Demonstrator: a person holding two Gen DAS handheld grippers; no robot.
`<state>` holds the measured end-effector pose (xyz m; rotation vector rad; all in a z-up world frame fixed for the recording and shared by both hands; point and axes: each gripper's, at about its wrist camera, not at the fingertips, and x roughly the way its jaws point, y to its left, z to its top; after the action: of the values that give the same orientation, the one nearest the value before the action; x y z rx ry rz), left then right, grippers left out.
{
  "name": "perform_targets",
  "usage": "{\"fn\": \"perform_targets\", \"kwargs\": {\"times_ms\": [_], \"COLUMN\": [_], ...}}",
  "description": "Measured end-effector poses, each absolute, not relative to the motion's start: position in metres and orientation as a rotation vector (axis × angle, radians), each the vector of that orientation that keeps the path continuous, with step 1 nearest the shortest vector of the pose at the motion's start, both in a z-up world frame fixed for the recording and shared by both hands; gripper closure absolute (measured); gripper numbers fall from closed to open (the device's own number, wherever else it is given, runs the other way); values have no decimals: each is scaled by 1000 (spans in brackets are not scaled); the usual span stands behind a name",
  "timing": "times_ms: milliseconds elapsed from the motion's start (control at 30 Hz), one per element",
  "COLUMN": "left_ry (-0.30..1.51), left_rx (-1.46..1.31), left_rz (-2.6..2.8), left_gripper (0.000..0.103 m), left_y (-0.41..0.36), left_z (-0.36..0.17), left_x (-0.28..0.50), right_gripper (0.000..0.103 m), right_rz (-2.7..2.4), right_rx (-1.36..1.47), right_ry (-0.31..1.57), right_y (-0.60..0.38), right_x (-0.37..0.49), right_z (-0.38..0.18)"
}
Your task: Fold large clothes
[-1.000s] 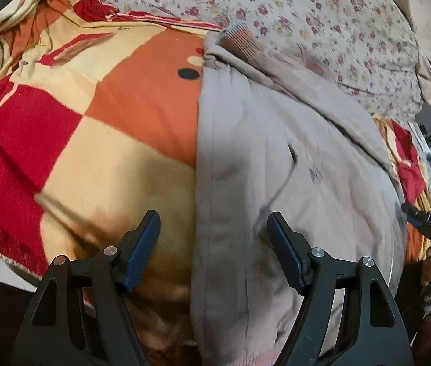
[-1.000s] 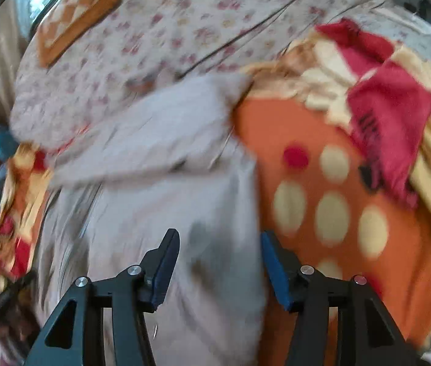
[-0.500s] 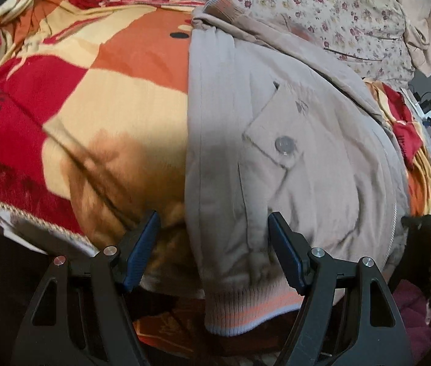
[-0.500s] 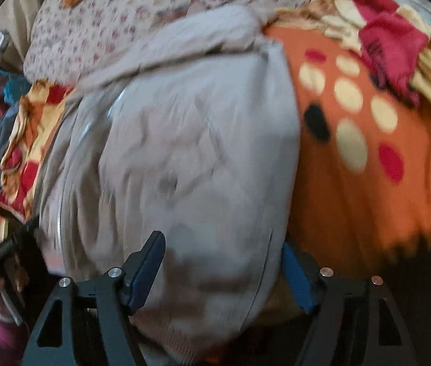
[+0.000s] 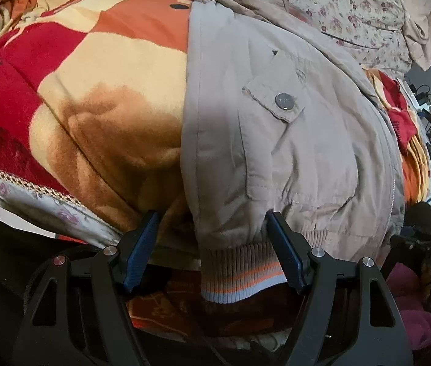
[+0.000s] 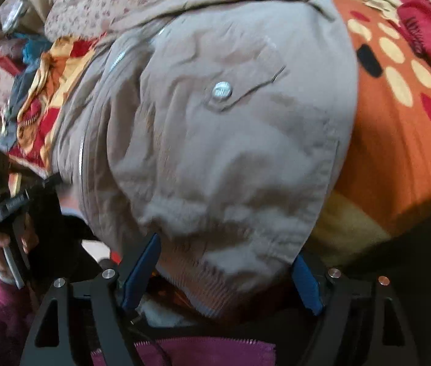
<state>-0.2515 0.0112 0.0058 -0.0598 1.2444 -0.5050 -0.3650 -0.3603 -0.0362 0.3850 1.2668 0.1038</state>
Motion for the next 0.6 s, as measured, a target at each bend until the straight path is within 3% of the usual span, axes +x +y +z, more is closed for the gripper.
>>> {"fn": "perform_targets", "kwargs": {"times_ms": [367, 400, 567, 600], "left_ry": [1249, 1259, 1263, 1262], "left_rx": [-54, -47, 62, 46], "left_rz": [-527, -517, -530, -546], "left_gripper": [30, 30, 30, 40], "left_y": [14, 12, -5, -4], "left_z": [8, 5, -2, 0], "left_x": [-258, -256, -258, -259], "right_gripper": [24, 27, 65, 68], "right_rz": [149, 149, 192, 202], "right_rx": [528, 543, 482, 458], "right_ry": [1337, 1330, 1249, 1222], "right_y": [-364, -366, -358, -355], "right_x": [-365, -365, -371, -374], "right_z": [-67, -69, -52, -45]}}
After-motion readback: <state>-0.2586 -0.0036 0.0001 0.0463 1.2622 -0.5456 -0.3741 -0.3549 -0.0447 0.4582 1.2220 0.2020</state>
